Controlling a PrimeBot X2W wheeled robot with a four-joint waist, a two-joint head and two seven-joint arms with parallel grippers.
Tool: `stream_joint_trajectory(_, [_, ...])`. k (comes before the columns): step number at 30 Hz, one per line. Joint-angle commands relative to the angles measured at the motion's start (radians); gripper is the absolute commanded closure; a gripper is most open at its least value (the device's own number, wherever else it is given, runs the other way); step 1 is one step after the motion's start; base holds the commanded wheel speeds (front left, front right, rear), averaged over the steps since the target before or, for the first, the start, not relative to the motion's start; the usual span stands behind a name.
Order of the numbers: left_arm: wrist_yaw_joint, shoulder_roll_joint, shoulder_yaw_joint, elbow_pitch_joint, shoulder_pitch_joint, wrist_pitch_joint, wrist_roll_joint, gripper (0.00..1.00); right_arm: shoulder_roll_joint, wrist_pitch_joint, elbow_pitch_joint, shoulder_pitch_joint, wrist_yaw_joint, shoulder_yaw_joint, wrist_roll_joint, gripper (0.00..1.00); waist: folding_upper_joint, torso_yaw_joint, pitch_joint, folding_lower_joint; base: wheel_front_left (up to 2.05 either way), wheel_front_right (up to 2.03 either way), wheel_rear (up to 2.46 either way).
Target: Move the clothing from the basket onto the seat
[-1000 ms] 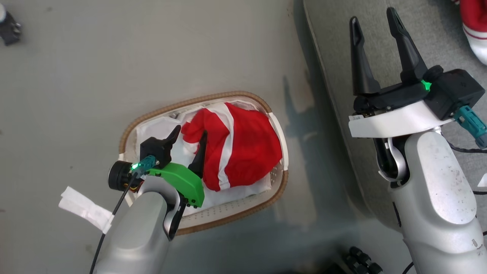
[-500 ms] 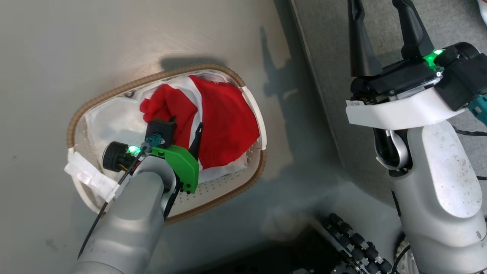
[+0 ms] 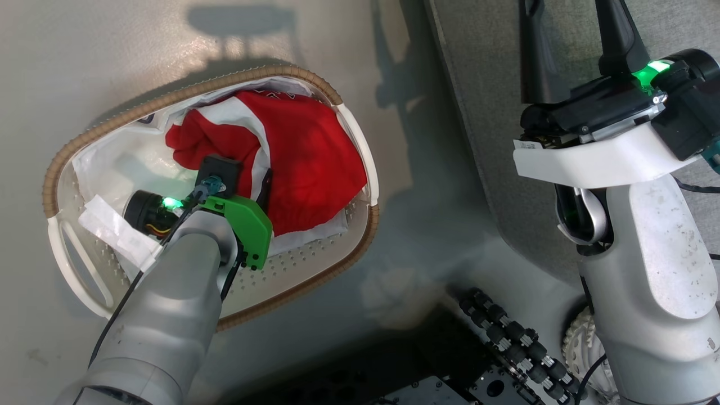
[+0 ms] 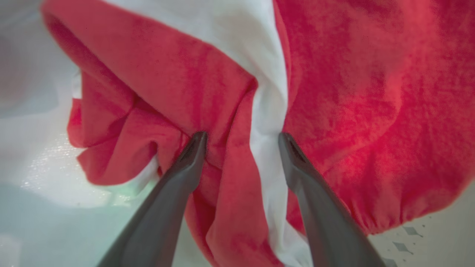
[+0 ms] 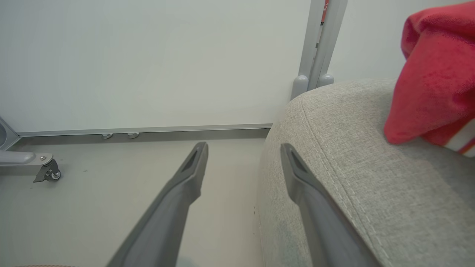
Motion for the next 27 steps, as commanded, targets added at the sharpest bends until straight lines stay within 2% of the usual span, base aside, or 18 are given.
stream_joint_trajectory(1, [-0.002,0.006,-0.007,0.004,-0.021,0.003,-0.001,0.0,-0.002,-0.002,-0.004,-0.008,-0.001,-0.003,-0.005,0.0,0.0,-0.001,0.009,-0.0002,0.0,0.0,0.0])
stream_joint_trajectory(7, [-0.004,-0.006,-0.068,-0.015,-0.014,0.032,-0.031,0.0,-0.002,-0.002,-0.003,-0.012,-0.001,0.004,-0.004,0.0,0.0,-0.001,0.012,-0.0002,0.0,0.0,0.0])
stream_joint_trajectory(8, [-0.004,-0.007,-0.091,-0.026,-0.006,0.047,-0.042,0.31,-0.002,-0.002,-0.002,-0.012,-0.001,0.005,-0.004,0.0,0.0,-0.002,0.011,-0.0002,0.0,0.0,0.0])
stream_joint_trajectory(9, [-0.004,-0.007,-0.108,-0.036,-0.002,0.055,-0.049,0.68,-0.002,-0.002,0.0,-0.012,-0.001,0.005,-0.003,0.0,0.0,-0.003,0.009,-0.0002,0.0,0.0,0.0])
stream_joint_trajectory(10, [-0.004,-0.007,-0.13,-0.046,0.003,0.066,-0.064,1.0,-0.002,-0.002,0.002,-0.012,-0.001,0.004,-0.003,0.0,0.0,-0.003,0.008,-0.0002,0.0,0.0,0.0])
stream_joint_trajectory(14, [-0.004,-0.003,-0.179,-0.063,0.007,0.082,-0.114,1.0,-0.002,-0.002,0.008,-0.014,-0.001,0.0,0.001,0.0,0.0,-0.004,0.0,-0.0002,0.0,0.0,0.0])
stream_joint_trajectory(19, [-0.004,0.01,-0.232,-0.092,0.024,0.052,-0.176,1.0,-0.002,-0.002,0.022,-0.007,-0.001,-0.006,-0.001,0.0,0.0,0.005,-0.036,-0.0002,0.0,0.0,0.0])
stream_joint_trajectory(27, [-0.004,0.015,-0.281,-0.155,0.069,0.0,-0.269,1.0,-0.002,-0.002,0.064,0.036,-0.001,-0.008,-0.022,0.0,0.0,0.051,-0.171,-0.0002,0.0,0.0,0.0])
